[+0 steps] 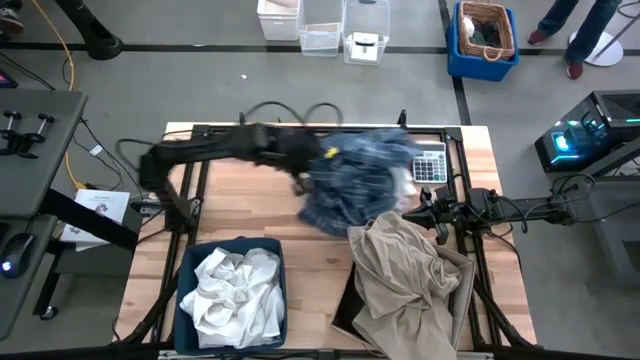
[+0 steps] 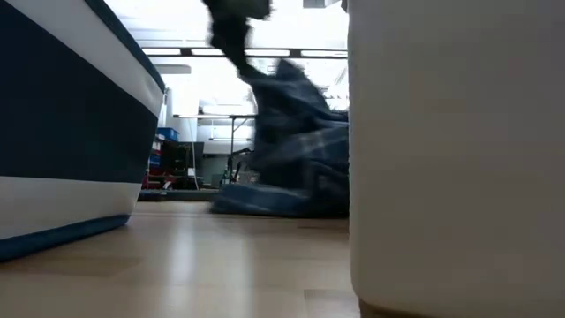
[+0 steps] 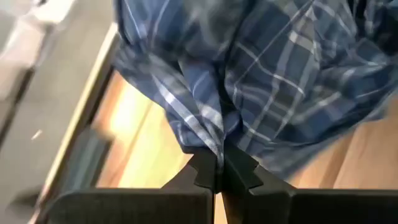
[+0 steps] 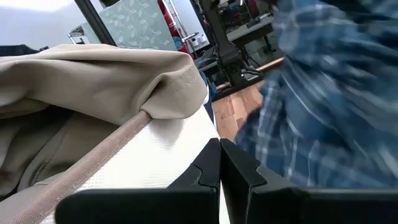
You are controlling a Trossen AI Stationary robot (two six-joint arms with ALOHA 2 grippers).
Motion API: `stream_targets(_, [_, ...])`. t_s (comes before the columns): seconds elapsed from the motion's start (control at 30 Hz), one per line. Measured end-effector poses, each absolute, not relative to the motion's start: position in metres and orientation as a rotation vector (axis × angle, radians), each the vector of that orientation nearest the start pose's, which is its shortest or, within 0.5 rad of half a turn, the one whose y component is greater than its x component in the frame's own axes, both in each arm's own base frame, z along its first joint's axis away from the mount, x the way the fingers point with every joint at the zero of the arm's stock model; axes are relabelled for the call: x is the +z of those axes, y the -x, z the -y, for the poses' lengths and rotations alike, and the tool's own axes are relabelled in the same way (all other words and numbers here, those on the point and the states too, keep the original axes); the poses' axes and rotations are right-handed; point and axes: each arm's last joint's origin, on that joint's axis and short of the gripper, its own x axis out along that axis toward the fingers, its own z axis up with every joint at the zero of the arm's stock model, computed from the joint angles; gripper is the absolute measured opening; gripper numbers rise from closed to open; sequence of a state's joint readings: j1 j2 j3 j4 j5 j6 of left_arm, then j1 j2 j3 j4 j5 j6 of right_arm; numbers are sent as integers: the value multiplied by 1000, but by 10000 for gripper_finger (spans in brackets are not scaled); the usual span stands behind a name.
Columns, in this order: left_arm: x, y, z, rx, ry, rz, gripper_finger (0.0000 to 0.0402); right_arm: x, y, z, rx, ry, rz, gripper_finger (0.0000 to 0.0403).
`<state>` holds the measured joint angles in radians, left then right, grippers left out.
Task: Sort clothes
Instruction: Put the blue checkered shirt into the blue bin
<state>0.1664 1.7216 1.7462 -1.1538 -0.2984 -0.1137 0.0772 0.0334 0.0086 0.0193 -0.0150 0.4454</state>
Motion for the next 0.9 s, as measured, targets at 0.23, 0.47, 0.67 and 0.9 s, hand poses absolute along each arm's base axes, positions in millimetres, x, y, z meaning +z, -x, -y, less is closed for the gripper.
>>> stream_targets(0.23, [388,-234,-36,647,147,-1003,0,166,-99,-8,89,-445,-26,0])
stream_targets(0.47, [400,-211,-28,590,210,-951,0,166,-99,-8,89,-445,-25,0])
stream_targets(0.67, [375,-242,-30,474,8,-1136,36,166,-99,-8,89,-445,-26,0])
stream_targets(0.9, [346,-255,-49,564,74,-1378,144,166,-99,-8,90,-445,-26,0])
